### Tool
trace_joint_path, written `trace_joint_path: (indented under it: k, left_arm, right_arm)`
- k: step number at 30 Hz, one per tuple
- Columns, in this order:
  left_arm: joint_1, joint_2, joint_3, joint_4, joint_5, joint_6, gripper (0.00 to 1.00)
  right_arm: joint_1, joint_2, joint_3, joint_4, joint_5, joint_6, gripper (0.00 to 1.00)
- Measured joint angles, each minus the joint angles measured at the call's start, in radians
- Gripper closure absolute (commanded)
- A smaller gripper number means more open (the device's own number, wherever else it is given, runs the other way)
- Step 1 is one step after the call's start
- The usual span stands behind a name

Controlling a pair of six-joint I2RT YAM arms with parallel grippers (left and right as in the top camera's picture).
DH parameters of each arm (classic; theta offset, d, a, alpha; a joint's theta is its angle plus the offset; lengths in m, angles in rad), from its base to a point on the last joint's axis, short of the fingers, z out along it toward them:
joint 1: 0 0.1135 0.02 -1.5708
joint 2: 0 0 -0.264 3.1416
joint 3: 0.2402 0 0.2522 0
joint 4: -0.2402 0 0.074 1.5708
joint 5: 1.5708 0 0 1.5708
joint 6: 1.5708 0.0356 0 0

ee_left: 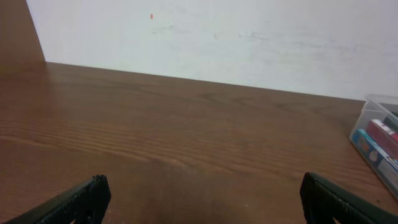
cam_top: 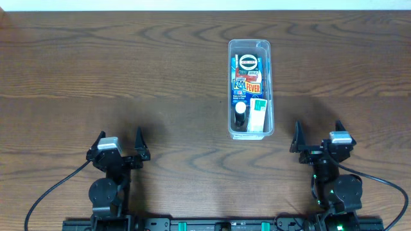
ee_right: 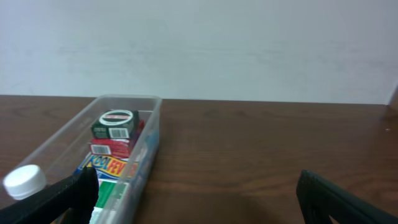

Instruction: Pack container

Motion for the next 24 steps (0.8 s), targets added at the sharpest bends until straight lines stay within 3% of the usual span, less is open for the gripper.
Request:
trace_joint_path:
  k: [15,24]
  left_arm:
    - [0.0,0.0,0.0,0.0,0.0,0.0,0.02]
    - [0.0,0.0,0.0,0.0,0.0,0.0,0.02]
  right_arm:
    - [-0.09,-0.161,-0.005,-0.182,-0.065,-0.054,0.01]
    - [-0.129,-0.167,-0.043,-0.163,-0.121,-0.081,0.01]
